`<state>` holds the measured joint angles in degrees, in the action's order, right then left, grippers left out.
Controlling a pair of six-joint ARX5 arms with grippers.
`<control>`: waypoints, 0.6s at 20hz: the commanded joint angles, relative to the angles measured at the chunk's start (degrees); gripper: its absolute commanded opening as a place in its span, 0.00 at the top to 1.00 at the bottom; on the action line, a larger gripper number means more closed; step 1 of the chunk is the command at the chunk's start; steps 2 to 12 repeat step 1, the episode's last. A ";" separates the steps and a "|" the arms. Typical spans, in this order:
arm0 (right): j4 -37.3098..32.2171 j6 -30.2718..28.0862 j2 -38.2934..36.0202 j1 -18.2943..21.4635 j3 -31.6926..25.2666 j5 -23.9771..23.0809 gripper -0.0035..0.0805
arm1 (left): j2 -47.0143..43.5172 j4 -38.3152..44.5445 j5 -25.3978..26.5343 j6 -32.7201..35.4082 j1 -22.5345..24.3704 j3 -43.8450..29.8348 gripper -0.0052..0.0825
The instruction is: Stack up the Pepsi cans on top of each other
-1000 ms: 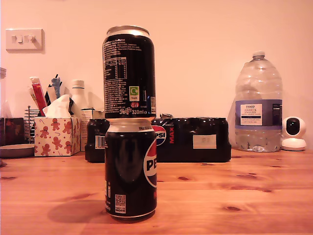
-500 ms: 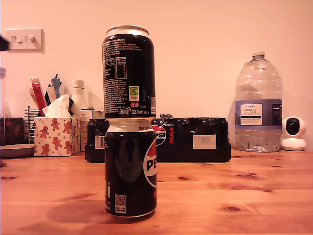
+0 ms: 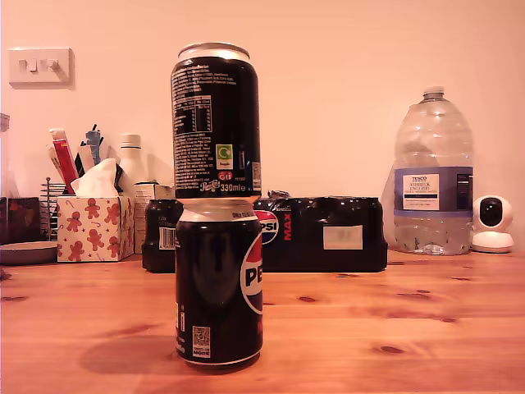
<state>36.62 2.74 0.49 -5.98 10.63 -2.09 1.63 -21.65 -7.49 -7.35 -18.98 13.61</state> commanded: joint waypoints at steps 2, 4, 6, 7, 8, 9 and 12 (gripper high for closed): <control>-0.11 0.09 -0.37 0.00 -0.92 0.02 0.97 | -0.17 -1.90 0.02 -0.37 0.11 -1.27 0.94; -0.11 0.09 -0.37 0.00 -0.92 0.02 0.97 | -0.17 -1.90 0.02 -0.37 0.11 -1.27 0.94; -0.11 0.09 -0.37 0.00 -0.92 0.02 0.97 | -0.17 -1.90 0.02 -0.37 0.11 -1.27 0.94; -0.11 0.09 -0.37 0.00 -0.92 0.02 0.97 | -0.17 -1.90 0.02 -0.37 0.11 -1.27 0.94; -0.11 0.09 -0.37 0.00 -0.92 0.02 0.97 | -0.17 -1.90 0.02 -0.37 0.11 -1.27 0.94; -0.11 0.09 -0.37 0.00 -0.92 0.02 0.97 | -0.17 -1.90 0.02 -0.37 0.11 -1.27 0.94; -0.11 0.09 -0.37 0.00 -0.92 0.02 0.97 | -0.17 -1.90 0.02 -0.37 0.11 -1.27 0.94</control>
